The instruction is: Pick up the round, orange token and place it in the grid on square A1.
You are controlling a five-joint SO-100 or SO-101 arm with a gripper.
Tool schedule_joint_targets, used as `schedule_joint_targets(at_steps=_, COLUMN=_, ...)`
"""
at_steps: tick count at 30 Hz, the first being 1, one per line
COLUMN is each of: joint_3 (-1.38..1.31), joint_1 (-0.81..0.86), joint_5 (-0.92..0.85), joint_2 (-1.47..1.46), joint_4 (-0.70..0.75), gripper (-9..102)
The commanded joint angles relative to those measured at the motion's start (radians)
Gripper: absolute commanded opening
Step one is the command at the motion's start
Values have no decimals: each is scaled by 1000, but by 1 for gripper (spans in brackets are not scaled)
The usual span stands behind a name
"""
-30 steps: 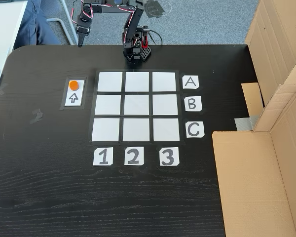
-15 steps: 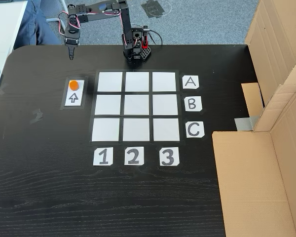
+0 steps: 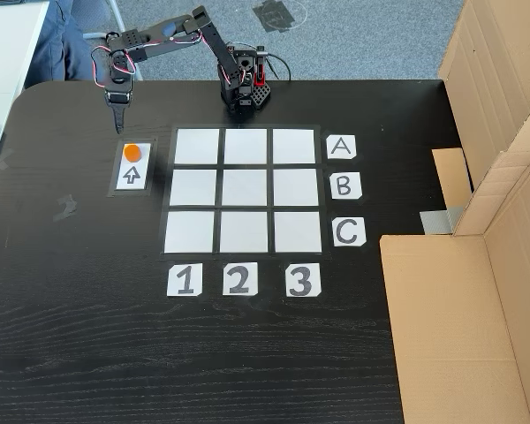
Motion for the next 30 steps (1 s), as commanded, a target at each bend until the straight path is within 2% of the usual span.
schedule_joint_targets(at_steps=1, joint_3=-61, joint_1=-26, joint_5=11, joint_2=-21, joint_4=-5, gripper=31)
schedule_joint_targets(at_steps=30, joint_3=-233, joint_1=-158, joint_5=48, joint_2=-291, joint_4=-6, gripper=34)
